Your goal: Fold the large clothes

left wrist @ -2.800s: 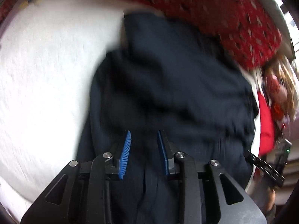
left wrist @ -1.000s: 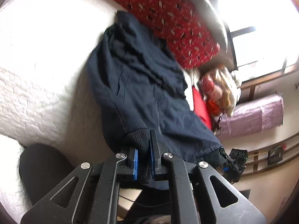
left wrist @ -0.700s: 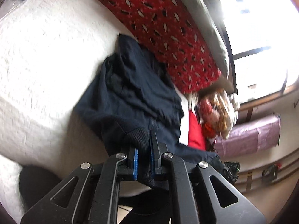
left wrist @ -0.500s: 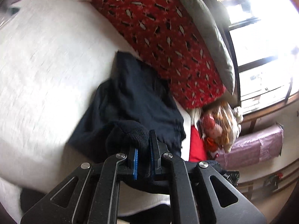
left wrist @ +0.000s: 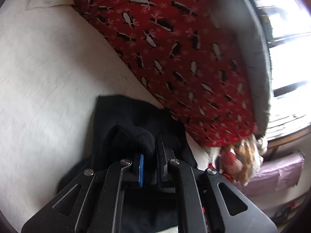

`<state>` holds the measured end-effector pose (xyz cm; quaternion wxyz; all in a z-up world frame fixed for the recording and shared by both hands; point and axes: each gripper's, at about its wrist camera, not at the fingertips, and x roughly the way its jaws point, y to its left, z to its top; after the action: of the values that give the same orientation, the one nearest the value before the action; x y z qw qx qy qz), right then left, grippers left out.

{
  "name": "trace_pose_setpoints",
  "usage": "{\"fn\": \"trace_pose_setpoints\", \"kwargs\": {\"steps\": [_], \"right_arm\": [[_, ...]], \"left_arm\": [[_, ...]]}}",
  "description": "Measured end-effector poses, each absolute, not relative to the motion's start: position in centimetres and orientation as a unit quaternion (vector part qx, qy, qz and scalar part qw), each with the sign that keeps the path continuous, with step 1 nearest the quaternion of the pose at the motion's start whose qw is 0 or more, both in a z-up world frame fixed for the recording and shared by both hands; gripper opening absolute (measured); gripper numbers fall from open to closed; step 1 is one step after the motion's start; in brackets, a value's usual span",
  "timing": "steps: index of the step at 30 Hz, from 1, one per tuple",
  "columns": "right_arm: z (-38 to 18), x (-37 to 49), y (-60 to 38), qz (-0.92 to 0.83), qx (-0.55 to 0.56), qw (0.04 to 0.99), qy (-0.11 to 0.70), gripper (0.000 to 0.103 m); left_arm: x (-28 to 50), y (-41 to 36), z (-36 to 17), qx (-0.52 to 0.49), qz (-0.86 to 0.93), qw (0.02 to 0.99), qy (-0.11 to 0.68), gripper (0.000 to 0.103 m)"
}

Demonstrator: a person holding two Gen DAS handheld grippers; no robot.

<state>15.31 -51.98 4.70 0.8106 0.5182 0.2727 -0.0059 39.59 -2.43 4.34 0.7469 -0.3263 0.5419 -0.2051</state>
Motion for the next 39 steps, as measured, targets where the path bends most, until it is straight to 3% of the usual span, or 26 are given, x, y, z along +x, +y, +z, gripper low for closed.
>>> {"fn": "trace_pose_setpoints", "kwargs": {"steps": [11,15,17,19,21,23,34,35,36,37,38,39], "right_arm": [[-3.9,22.7,-56.1,-0.078,0.562,0.763,0.311,0.008],[-5.6,23.0,-56.8,-0.091,0.588,0.731,0.334,0.011],[-4.6,22.6,-57.0,-0.073,0.588,0.739,0.321,0.019],[-3.1,21.8,-57.4,-0.06,0.585,0.751,0.301,0.029],[-1.5,20.4,-58.1,-0.06,0.586,0.764,0.265,0.041],[-0.4,19.0,-58.8,-0.068,0.584,0.773,0.237,0.05],[-1.7,22.6,-56.4,-0.166,0.393,0.811,0.401,0.059],[-2.3,23.2,-56.3,-0.168,0.385,0.809,0.411,0.059],[-3.0,23.9,-56.2,-0.156,0.392,0.803,0.421,0.059],[-3.6,24.5,-56.1,-0.14,0.402,0.798,0.426,0.049],[-3.6,24.7,-55.8,-0.127,0.403,0.803,0.421,0.032],[-3.2,25.0,-55.6,-0.108,0.397,0.812,0.414,0.007]], "left_arm": [[45.9,-4.9,-3.2,-0.319,-0.138,0.712,0.61,0.008],[45.9,-3.2,-2.4,-0.377,-0.182,0.679,0.603,0.009],[45.6,-1.9,-1.3,-0.415,-0.216,0.661,0.587,0.009],[45.4,-0.3,0.2,-0.441,-0.225,0.663,0.562,0.019],[45.1,1.6,2.1,-0.445,-0.214,0.691,0.528,0.046],[44.8,2.2,3.0,-0.411,-0.201,0.713,0.532,0.054],[42.7,-3.0,-1.7,-0.227,-0.223,0.693,0.647,0.054],[42.5,-3.4,-1.3,-0.22,-0.227,0.702,0.638,0.052],[42.2,-3.9,-0.7,-0.206,-0.231,0.719,0.622,0.038],[42.2,-4.3,-0.2,-0.197,-0.233,0.732,0.609,0.024],[42.2,-4.4,0.4,-0.193,-0.237,0.74,0.599,0.008],[42.4,-4.3,0.7,-0.201,-0.239,0.746,0.589,0.008]]}}
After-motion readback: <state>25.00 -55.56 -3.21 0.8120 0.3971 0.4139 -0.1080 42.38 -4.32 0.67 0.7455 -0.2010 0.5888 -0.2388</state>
